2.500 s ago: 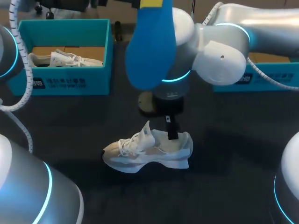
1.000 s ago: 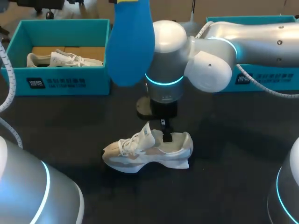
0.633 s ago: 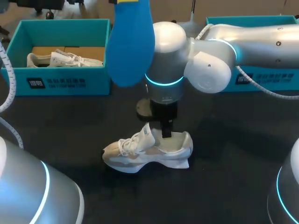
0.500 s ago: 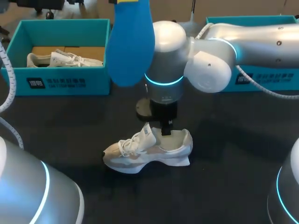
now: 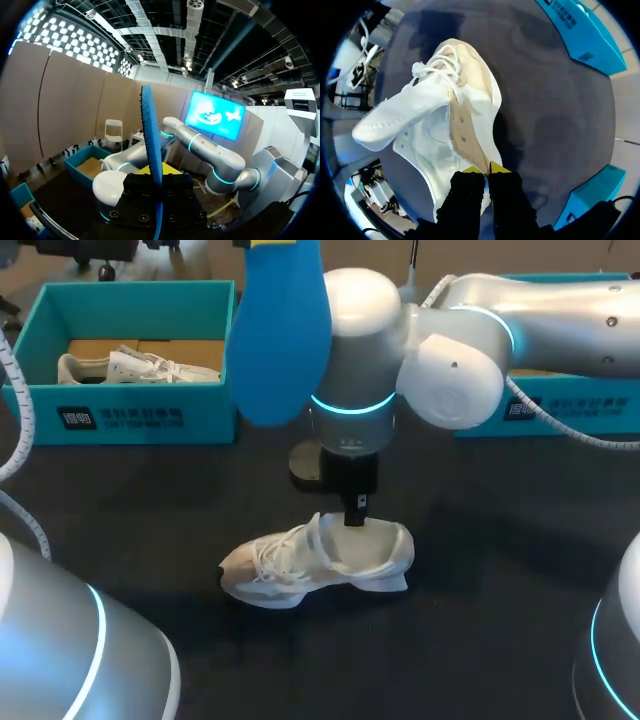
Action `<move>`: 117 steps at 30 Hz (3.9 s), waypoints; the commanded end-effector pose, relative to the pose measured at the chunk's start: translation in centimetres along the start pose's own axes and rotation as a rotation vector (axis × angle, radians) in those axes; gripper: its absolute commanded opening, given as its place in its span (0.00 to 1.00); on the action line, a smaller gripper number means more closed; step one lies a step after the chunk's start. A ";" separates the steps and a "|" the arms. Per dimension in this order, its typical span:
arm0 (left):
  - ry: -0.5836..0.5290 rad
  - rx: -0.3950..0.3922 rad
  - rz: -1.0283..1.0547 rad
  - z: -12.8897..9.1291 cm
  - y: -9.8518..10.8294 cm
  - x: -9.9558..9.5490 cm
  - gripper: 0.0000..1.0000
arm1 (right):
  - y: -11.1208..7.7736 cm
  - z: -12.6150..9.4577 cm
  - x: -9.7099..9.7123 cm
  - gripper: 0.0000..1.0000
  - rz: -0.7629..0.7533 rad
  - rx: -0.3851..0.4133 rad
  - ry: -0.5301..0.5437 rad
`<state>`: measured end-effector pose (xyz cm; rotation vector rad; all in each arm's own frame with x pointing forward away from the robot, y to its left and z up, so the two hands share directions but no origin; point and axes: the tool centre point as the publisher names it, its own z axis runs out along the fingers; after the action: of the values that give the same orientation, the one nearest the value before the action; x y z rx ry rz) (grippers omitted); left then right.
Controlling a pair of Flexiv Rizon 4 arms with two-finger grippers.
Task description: Take the shoe out of the shoebox, open the shoe tongue, remove and reinsert the insole, then place the shoe into the shoebox
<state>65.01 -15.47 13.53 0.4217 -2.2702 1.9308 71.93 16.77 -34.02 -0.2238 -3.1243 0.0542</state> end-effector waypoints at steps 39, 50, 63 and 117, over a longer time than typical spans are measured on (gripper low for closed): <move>-0.001 -0.003 0.000 0.1 -0.1 0.0 0.00 | 0.1 -2.6 4.4 0.00 1.194 -0.175 0.040; -0.001 -0.003 0.000 0.1 -0.1 0.0 0.00 | -0.2 0.3 5.7 0.00 1.238 -0.244 0.080; -0.001 -0.003 0.000 0.1 -0.1 0.0 0.00 | -1.8 2.2 6.2 0.00 1.300 -0.260 0.119; -0.001 -0.003 0.000 0.1 -0.1 0.0 0.00 | -6.7 -11.6 1.1 1.00 1.093 -0.759 0.363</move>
<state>65.00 -15.46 13.52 0.4218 -2.2702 1.9309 70.71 12.07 -22.62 -1.6920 -2.1860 -0.9453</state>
